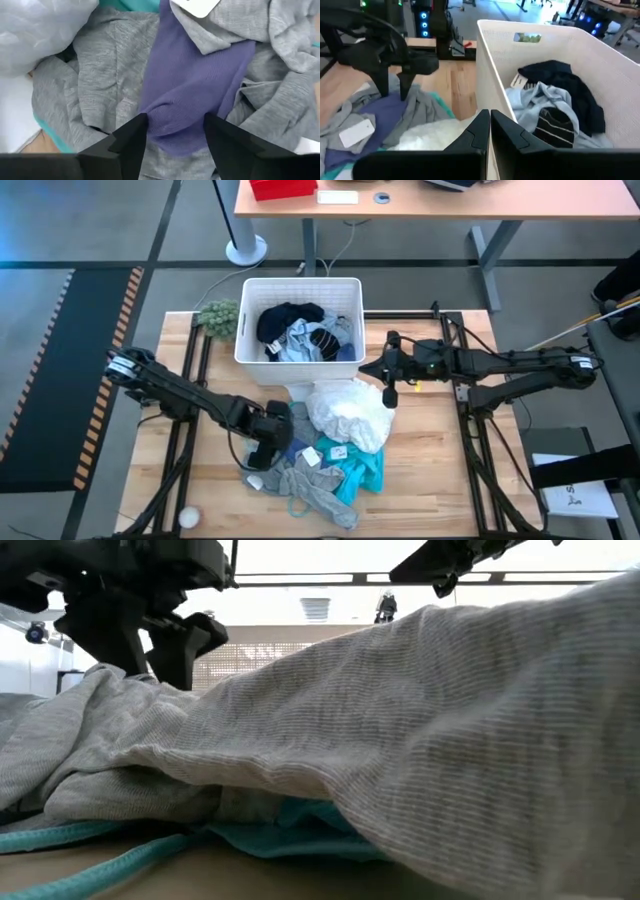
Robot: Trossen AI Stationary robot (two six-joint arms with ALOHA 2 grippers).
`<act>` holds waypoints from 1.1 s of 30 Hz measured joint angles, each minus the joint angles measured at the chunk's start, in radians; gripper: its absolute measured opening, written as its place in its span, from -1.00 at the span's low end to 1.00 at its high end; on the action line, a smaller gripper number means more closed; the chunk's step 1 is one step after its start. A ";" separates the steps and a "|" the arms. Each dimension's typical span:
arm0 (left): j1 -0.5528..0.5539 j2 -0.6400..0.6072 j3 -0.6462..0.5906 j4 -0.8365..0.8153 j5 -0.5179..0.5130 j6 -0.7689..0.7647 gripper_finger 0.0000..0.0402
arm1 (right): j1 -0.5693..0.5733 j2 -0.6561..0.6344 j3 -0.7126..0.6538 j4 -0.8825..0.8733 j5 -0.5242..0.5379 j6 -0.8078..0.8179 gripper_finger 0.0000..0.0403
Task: Sort clothes
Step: Put the blue sock into the white bin
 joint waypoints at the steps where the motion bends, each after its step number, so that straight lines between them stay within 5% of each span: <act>1: 0.000 0.005 0.000 0.005 0.000 0.000 -0.06 | 0.000 0.000 0.000 -0.005 0.000 -0.003 -1.00; 6: 0.000 0.010 0.000 0.025 0.000 0.000 -0.21 | 0.000 0.001 0.000 -0.006 0.000 -0.004 -1.00; 14: 0.000 -0.017 0.001 0.026 0.029 0.027 -0.94 | 0.003 -0.011 0.000 -0.007 -0.011 -0.063 -1.00; 33: -0.001 -0.029 0.301 -0.150 -0.009 0.065 -0.99 | 0.008 -0.210 -0.126 0.025 0.000 -0.078 -1.00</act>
